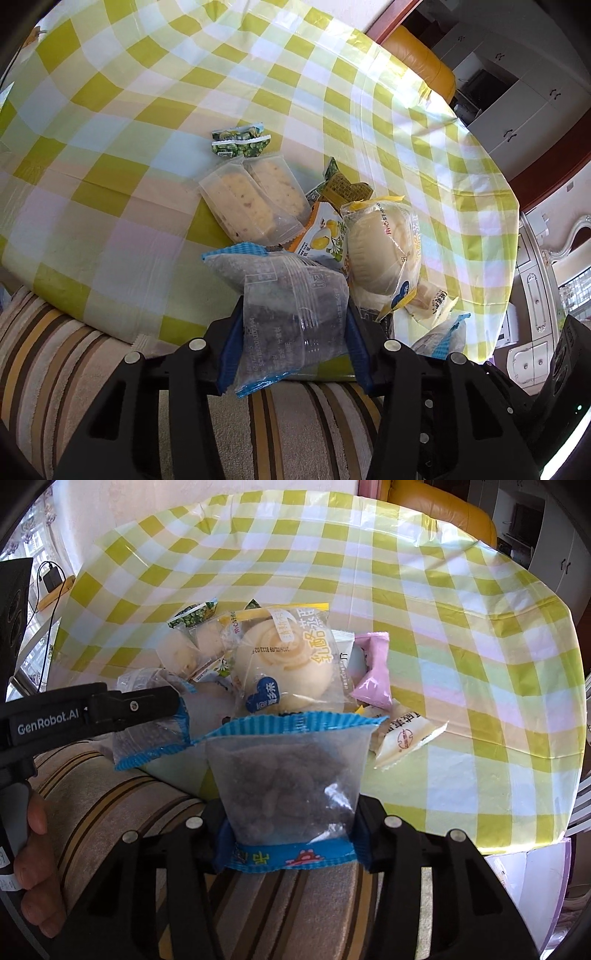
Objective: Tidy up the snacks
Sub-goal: 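Carry both bags into the white box and open both tools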
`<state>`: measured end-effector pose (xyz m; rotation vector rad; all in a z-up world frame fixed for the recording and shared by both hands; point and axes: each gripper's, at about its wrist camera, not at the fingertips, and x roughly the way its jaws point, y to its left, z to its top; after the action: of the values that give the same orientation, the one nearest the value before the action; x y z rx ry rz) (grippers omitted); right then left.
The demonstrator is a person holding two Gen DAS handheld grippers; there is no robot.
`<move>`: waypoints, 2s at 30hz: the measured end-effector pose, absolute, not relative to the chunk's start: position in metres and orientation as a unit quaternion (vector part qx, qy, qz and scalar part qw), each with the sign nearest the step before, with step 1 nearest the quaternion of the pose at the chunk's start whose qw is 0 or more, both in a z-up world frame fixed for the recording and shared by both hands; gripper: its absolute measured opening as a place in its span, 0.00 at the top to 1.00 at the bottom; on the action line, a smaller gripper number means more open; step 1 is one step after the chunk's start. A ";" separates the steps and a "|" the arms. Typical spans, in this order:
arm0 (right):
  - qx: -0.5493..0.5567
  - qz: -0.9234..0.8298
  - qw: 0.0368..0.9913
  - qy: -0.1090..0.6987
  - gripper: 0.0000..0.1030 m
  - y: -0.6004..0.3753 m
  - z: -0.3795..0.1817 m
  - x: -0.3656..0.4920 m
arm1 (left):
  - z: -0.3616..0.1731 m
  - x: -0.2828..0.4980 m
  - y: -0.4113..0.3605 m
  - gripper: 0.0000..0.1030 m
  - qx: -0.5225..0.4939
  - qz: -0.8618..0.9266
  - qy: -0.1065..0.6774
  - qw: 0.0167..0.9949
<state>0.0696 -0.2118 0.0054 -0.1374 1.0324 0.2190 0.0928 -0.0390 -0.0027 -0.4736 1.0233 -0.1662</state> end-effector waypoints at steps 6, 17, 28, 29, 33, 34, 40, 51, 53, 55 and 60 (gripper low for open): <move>-0.057 0.100 0.869 0.482 0.51 -0.216 0.014 0.062 | 0.002 0.085 -0.033 0.54 -0.226 -0.082 0.475 0.846; -0.001 0.068 0.879 0.472 0.51 -0.259 0.029 0.052 | 0.019 0.076 -0.054 0.54 -0.192 -0.109 0.453 0.863; 0.054 -0.035 0.882 0.467 0.51 -0.358 0.028 0.037 | 0.028 0.076 -0.128 0.54 -0.135 -0.188 0.459 0.858; 0.059 -0.046 0.881 0.467 0.51 -0.367 0.027 0.035 | 0.028 0.076 -0.137 0.54 -0.128 -0.196 0.461 0.856; 0.080 -0.087 0.874 0.471 0.51 -0.403 0.020 0.027 | 0.031 0.074 -0.174 0.54 -0.098 -0.235 0.463 0.849; 0.085 -0.095 0.872 0.473 0.51 -0.411 0.018 0.025 | 0.031 0.073 -0.184 0.54 -0.090 -0.244 0.463 0.847; 0.109 -0.137 0.856 0.487 0.51 -0.447 0.000 0.011 | 0.026 0.068 -0.243 0.54 -0.054 -0.313 0.474 0.821; 0.140 -0.177 0.817 0.530 0.51 -0.480 -0.043 -0.014 | 0.001 0.059 -0.330 0.54 -0.004 -0.396 0.517 0.759; 0.143 -0.178 0.812 0.537 0.51 -0.481 -0.050 -0.018 | -0.001 0.058 -0.338 0.54 -0.001 -0.401 0.520 0.754; 0.146 -0.178 0.808 0.543 0.51 -0.481 -0.055 -0.020 | -0.003 0.060 -0.344 0.54 -0.001 -0.404 0.524 0.750; 0.146 -0.186 0.803 0.548 0.42 -0.482 -0.060 -0.025 | -0.006 0.061 -0.355 0.51 -0.008 -0.419 0.530 0.737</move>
<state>-0.0253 -0.4823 -0.0601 0.3138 1.1734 -0.3982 0.0610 -0.3547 -0.0064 -0.0178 1.1640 -0.9190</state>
